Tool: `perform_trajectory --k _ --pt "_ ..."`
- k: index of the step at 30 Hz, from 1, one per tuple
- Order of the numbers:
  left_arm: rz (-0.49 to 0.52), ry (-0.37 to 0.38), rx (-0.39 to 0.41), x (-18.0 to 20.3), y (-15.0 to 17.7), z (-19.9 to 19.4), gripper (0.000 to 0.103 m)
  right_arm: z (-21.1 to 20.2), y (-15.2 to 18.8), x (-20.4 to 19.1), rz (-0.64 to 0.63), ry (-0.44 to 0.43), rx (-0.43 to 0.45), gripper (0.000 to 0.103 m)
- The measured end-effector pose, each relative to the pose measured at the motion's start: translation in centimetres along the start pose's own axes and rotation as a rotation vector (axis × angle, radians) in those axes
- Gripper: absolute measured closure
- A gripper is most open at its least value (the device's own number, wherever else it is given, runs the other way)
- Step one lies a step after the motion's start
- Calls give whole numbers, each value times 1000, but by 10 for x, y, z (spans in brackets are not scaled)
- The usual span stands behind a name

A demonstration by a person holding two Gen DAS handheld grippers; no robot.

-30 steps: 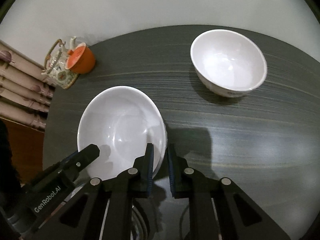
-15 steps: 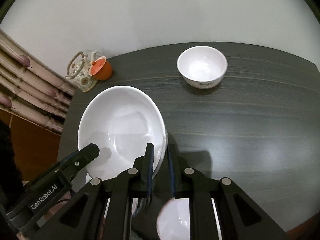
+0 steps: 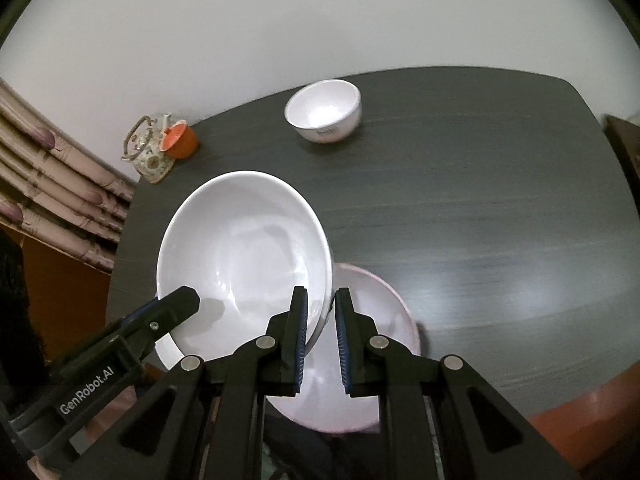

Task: Organize plates and bowls
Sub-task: 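Lift the white bowl with the right gripper and carry it over the pink-rimmed bowl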

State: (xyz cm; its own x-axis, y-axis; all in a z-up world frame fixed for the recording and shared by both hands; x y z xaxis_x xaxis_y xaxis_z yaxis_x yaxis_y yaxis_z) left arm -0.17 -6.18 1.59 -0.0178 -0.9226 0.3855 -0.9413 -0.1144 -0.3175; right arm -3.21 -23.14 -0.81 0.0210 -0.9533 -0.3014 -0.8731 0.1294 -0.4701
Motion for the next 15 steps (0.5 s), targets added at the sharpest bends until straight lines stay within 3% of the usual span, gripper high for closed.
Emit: perform_trajectory --k 15 --pt "21 -102 -97 -6 26 51 90 25 35 23 59 10 -86 88"
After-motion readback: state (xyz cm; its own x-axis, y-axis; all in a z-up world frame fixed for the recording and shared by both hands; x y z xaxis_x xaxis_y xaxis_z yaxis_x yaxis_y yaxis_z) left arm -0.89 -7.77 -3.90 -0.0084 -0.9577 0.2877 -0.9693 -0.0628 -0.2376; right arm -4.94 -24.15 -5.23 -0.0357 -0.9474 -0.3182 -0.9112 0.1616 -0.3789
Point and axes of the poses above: each gripper's, at about its wrist camera, not at the fingertips, and z roughly the way its jaws point, x to its right, y to its underside, the point moved 1 cm from there along z, roughly the way its jaws point, and after that the axes turned 8 degrees about -z, right-handed, at the moved point
